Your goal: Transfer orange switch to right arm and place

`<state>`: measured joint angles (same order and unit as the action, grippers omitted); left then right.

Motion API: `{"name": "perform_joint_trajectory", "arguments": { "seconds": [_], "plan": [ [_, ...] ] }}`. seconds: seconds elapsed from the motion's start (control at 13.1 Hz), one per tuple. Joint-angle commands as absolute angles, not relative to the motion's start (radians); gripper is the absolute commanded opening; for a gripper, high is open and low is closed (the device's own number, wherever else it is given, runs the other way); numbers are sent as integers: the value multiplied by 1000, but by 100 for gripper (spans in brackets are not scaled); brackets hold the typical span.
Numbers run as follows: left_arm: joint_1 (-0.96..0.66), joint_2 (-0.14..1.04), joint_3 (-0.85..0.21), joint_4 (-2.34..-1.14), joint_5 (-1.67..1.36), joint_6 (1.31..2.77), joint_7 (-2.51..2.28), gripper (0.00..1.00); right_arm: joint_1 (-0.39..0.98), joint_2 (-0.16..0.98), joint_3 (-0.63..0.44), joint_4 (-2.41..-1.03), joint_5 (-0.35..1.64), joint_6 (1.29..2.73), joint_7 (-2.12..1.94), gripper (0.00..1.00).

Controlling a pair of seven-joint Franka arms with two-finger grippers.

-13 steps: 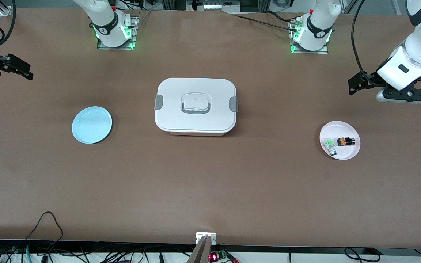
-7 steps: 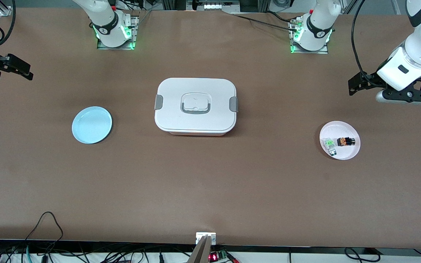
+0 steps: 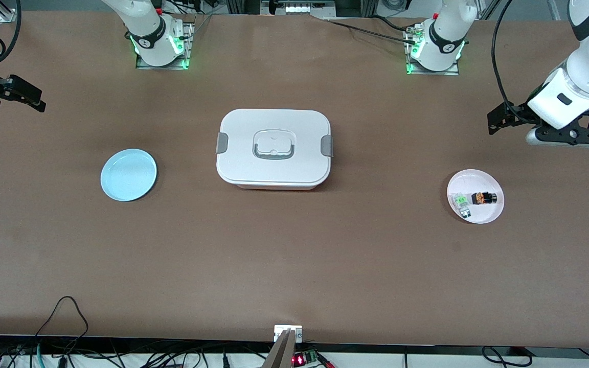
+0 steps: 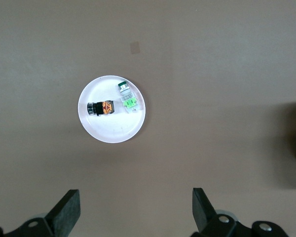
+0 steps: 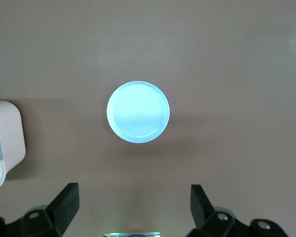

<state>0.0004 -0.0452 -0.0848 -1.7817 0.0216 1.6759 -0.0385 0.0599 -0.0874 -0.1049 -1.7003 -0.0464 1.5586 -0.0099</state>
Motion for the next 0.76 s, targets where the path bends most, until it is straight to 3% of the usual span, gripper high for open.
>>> {"name": "perform_joint_trajectory", "arguments": {
  "seconds": [0.0, 0.46, 0.69],
  "plan": [
    [2, -28, -84, -1752, 23, 1657, -49, 100, 63, -89, -106, -1698, -35, 1565, -6, 100],
    [2, -17, -87, -1749, -4, 1647, -40, 100, 60, -98, -109, -1677, -38, 1536, -18, 100],
    [3, 43, -78, -1662, -54, 1584, -41, 100, 61, -81, -107, -1660, -37, 1500, -12, 100]
  ]
}}
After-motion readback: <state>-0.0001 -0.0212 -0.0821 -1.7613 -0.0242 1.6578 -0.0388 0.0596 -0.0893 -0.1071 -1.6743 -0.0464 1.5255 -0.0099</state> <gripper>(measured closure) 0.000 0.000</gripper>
